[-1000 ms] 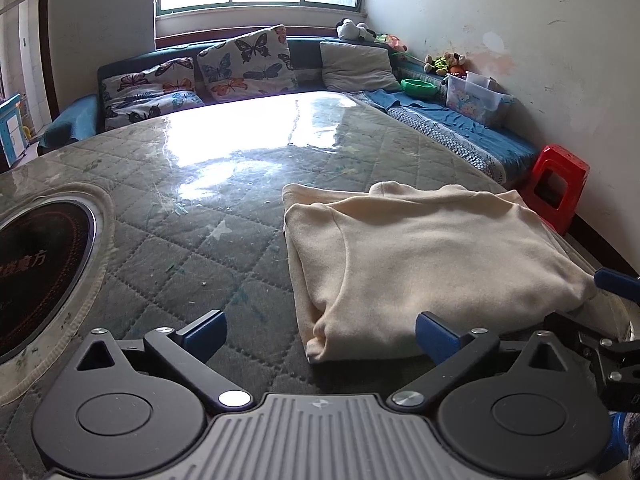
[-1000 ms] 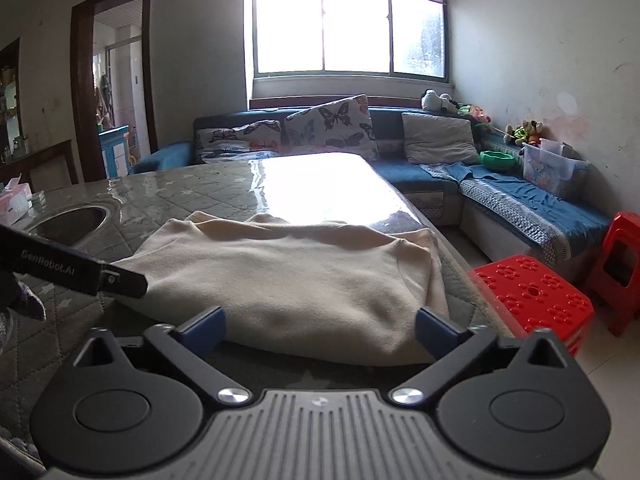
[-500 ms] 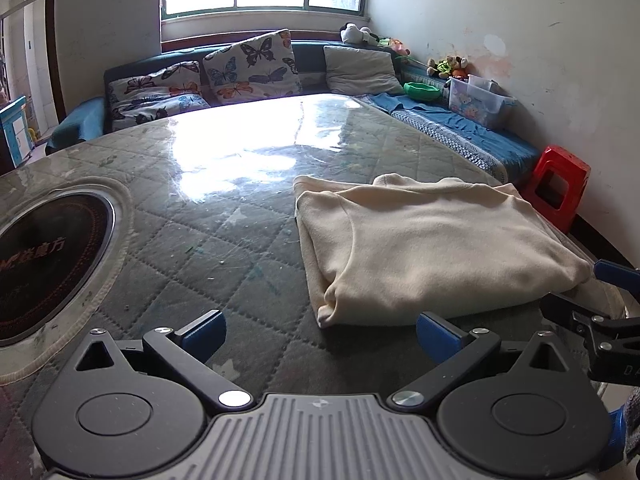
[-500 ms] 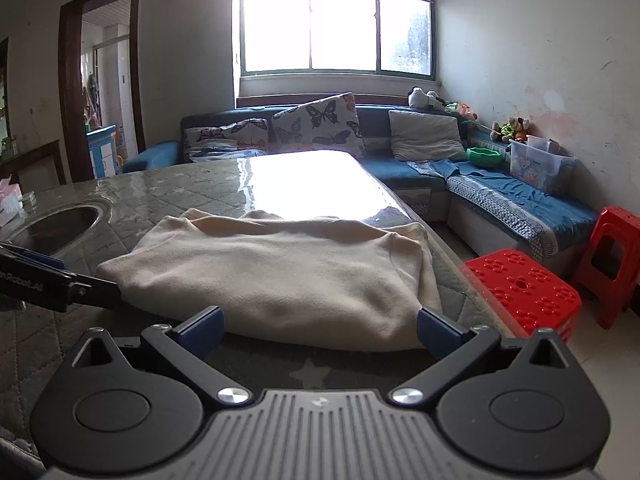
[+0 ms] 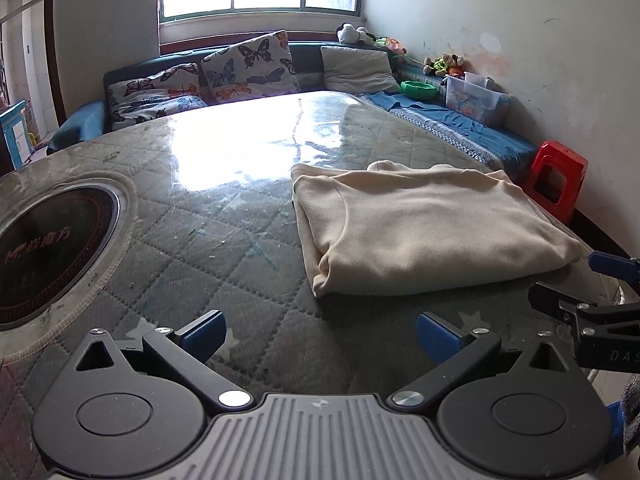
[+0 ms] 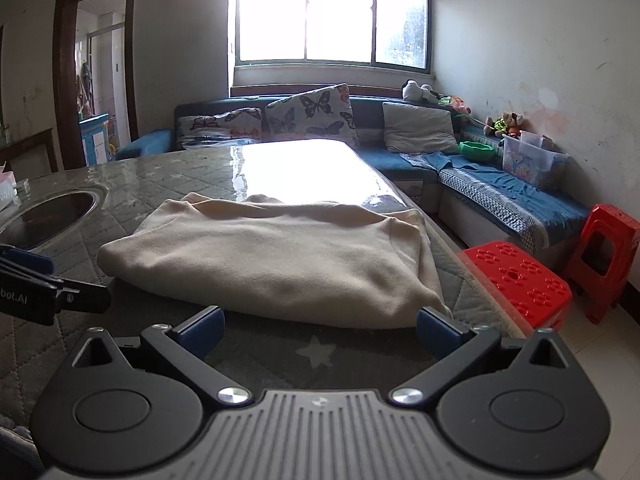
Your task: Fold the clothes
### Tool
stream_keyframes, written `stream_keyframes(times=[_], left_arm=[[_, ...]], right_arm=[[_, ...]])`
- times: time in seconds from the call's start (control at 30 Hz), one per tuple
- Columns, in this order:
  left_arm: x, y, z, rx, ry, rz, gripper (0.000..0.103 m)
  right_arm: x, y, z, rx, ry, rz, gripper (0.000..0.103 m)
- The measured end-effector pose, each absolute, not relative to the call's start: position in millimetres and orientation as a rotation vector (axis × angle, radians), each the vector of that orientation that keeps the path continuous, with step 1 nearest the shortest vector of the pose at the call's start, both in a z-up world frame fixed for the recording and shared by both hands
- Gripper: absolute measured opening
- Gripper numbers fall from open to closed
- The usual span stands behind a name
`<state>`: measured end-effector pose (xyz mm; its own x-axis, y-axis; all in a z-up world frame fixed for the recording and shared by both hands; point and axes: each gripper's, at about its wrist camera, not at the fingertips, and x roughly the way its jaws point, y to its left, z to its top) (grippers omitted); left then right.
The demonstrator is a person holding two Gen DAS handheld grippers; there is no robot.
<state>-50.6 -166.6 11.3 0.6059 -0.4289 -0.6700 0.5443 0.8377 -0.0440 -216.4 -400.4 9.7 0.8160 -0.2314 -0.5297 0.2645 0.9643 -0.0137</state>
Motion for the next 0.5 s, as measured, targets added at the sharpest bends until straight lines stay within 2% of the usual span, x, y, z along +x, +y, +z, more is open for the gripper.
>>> stream_keyframes(times=[0.5], left_arm=[[-63.9,-164.3,12.3,0.18,0.718,-0.583,0.103]], right_arm=[[-223.1,-388.8,11.8,0.054,0.552,-0.257,0.103]])
